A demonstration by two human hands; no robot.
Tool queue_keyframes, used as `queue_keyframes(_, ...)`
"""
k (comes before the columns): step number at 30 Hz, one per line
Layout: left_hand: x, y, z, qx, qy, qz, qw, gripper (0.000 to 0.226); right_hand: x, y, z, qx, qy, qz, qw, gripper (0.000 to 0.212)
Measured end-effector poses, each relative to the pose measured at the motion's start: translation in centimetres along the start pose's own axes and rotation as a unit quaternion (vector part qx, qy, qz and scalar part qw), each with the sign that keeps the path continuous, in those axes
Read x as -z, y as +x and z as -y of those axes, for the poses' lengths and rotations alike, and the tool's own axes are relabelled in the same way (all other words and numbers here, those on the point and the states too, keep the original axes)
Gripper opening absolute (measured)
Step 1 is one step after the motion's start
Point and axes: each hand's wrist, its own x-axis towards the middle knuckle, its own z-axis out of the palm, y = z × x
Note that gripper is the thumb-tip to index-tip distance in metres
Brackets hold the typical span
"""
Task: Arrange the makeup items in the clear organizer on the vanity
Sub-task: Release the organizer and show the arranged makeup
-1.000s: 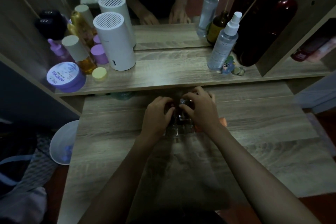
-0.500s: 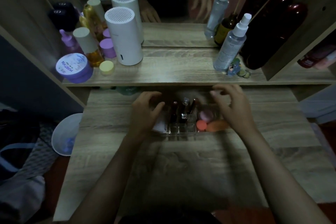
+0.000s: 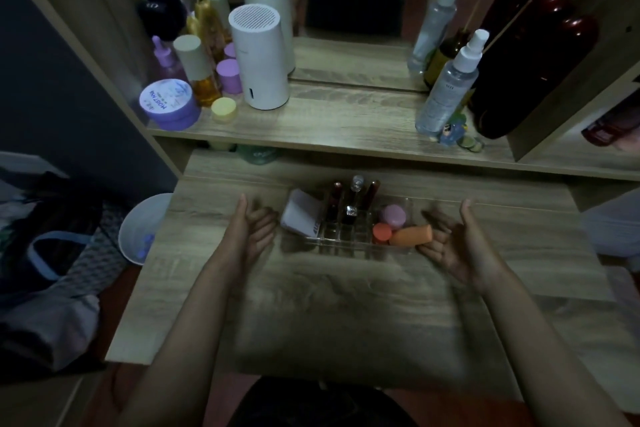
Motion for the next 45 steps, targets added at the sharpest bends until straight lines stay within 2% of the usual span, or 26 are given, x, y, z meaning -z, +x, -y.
queue_keyframes(7,-1.0,-1.1,0.5,-0.001,0.002,0.015,1.000,0.084,0.6,0.6,-0.4,-0.018,0.017,0.039,0.999,0.081)
queue_keyframes(23,-0.9,-1.1,1.0,-0.018,-0.022,0.022,0.999,0.083,1.5,1.5,-1.2,-0.017,0.028,0.061,0.998,0.077)
queue_keyframes(31,-0.7,-0.9,1.4,-0.008,-0.043,0.042,0.998,0.085,2.2,1.2,-1.3,-0.014,0.047,0.058,0.997,0.082)
queue_keyframes(45,-8.5,0.3,5.4,0.026,-0.048,0.117,0.992,0.084,10.5,-1.4,0.0,0.042,0.103,0.020,0.994,0.090)
